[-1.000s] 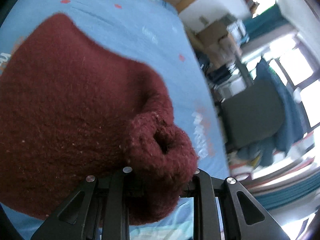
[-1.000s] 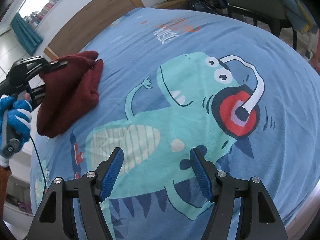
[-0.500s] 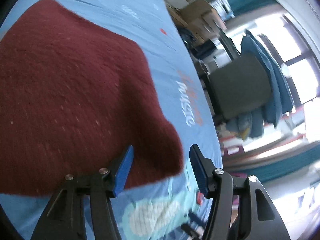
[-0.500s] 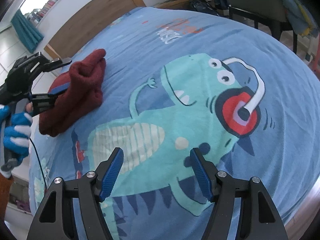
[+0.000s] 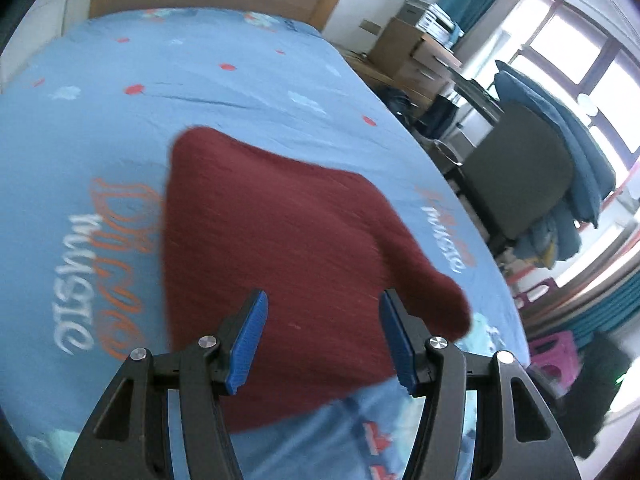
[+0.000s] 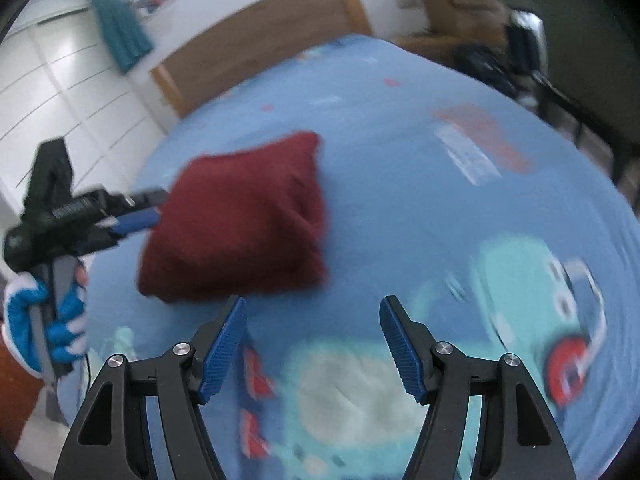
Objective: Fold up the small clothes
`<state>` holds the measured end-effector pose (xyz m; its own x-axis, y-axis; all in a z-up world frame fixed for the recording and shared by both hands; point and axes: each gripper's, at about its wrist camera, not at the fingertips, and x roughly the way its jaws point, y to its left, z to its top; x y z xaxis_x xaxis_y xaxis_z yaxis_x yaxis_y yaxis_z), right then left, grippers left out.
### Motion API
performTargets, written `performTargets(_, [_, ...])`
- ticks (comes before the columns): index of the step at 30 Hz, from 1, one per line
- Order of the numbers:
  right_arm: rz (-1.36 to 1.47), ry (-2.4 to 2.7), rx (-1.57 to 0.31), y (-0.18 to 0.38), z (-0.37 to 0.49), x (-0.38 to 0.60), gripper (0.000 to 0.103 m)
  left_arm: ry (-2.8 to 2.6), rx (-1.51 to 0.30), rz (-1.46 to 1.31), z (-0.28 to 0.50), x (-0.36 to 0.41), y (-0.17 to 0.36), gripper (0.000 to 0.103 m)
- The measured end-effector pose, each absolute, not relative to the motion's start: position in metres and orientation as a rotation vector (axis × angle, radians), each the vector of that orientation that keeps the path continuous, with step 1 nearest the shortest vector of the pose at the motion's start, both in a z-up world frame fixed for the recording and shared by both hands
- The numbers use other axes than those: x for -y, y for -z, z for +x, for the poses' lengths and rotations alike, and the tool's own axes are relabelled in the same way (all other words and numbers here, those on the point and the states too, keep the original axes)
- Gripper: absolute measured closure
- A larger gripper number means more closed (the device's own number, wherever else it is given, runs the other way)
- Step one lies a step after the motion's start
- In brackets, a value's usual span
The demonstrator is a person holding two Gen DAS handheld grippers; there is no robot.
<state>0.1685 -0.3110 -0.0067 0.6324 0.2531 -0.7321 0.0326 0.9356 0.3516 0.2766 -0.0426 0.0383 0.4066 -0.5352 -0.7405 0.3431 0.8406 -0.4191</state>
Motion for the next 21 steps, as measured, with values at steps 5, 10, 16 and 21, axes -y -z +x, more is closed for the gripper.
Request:
performTargets(5, [0.295, -0.218, -0.81, -0.02, 0.228, 0.273, 0.032, 0.531, -1.009, -0.158, 0.276, 0.036, -0.024, 0.051])
performTargets(10, [0.293, -0.237, -0.835, -0.004, 0.279, 0.258, 0.032, 0.523, -1.028, -0.094, 0.268, 0.039, -0.001, 0.051])
performTargets(16, [0.278, -0.193, -0.965, 0.059, 0.303, 0.262, 0.032, 0.528, -1.034, -0.085, 0.259, 0.036, 0.023, 0.051])
performTargets(21, [0.246, -0.216, -0.95, 0.069, 0.296, 0.257, 0.032, 0.528, -1.019, -0.098, 0.25, 0.03, 0.026, 0.051])
